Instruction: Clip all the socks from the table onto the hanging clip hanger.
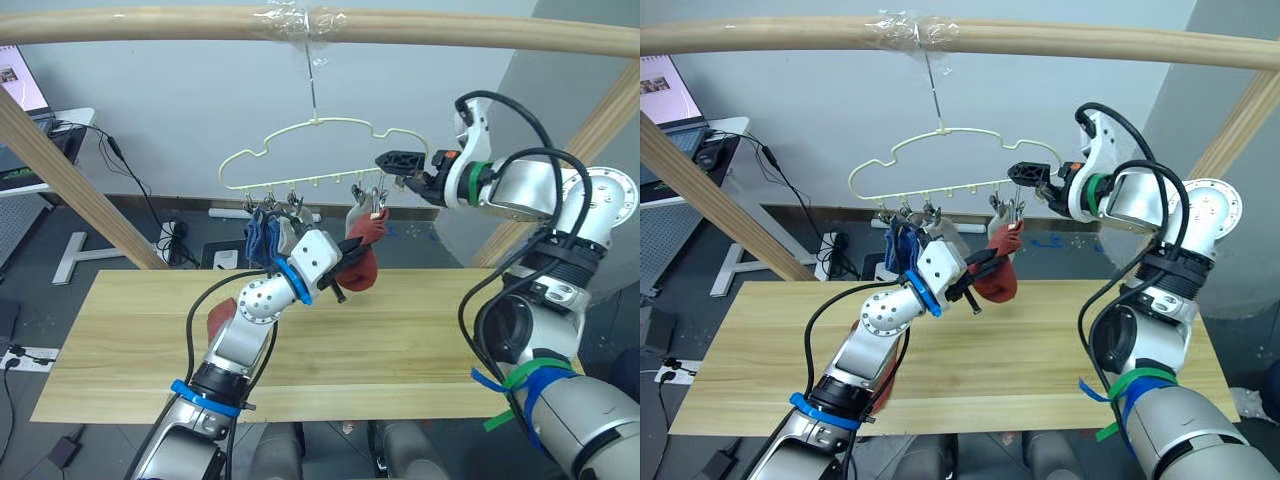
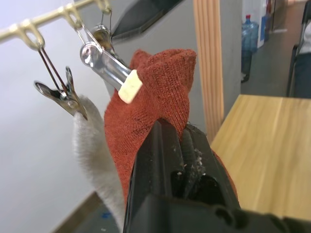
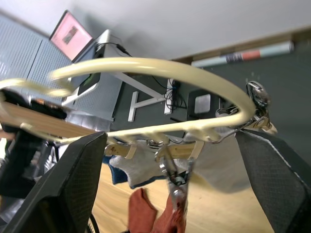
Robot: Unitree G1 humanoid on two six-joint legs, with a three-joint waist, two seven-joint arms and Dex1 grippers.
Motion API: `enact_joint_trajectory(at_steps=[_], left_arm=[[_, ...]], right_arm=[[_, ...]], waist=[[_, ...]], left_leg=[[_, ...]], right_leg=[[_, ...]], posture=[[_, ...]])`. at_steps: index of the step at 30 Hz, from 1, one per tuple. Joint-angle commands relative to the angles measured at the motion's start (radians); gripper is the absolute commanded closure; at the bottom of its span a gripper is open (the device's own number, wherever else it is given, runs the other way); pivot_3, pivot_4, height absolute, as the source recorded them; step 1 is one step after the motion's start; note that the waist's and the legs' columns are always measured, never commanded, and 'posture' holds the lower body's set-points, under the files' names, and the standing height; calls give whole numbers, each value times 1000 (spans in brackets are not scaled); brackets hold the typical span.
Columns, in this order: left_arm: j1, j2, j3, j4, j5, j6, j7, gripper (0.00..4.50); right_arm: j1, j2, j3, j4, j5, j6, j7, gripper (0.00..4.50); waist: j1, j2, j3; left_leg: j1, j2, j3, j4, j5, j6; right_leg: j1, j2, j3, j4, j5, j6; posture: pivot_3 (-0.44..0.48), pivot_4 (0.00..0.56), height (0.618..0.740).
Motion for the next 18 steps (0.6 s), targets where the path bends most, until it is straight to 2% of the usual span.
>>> enact_joint_trajectory(at_steps=[1, 4, 7, 12, 15, 18], left_arm=[[-1, -33, 21, -43, -98, 86, -26, 3967], [15, -51, 47, -44, -167, 175, -40, 3136], [43, -38, 72, -56, -208, 224, -52, 2253], [80, 19, 119, -130, -249, 272, -73, 737], [104, 78, 147, -189, -274, 300, -105, 737], [115, 137, 171, -241, -288, 311, -132, 737]], right_arm=[[60, -60, 63, -157, 48, 3, 105, 0], [167, -103, 145, -295, 11, -73, 153, 0], [262, -87, 182, -380, -18, -143, 161, 0], [403, -83, 263, -489, -110, -292, 168, 0], [474, -61, 320, -549, -188, -406, 150, 0], [558, -91, 457, -606, -345, -587, 171, 0]], waist=[[-3, 0, 0], [-7, 0, 0], [-24, 0, 0], [-36, 0, 0], [-38, 0, 0], [-38, 0, 0]], left_leg=[[0, 0, 0, 0, 0, 0], [0, 0, 0, 0, 0, 0], [1, 1, 0, 0, 0, 0], [1, 1, -1, 1, 0, 0], [1, 1, -1, 1, 0, 0], [1, 1, -1, 1, 0, 0]], right_leg=[[0, 0, 0, 0, 0, 0], [0, 1, 0, 0, 0, 0], [0, 2, 1, 1, 0, 0], [0, 2, 1, 2, 0, 0], [0, 2, 1, 2, 0, 0], [0, 2, 1, 2, 0, 0]], posture=[[-172, 181, 740], [-179, 179, 740], [-186, 176, 740], [-187, 180, 740], [-179, 185, 740], [-166, 191, 740]])
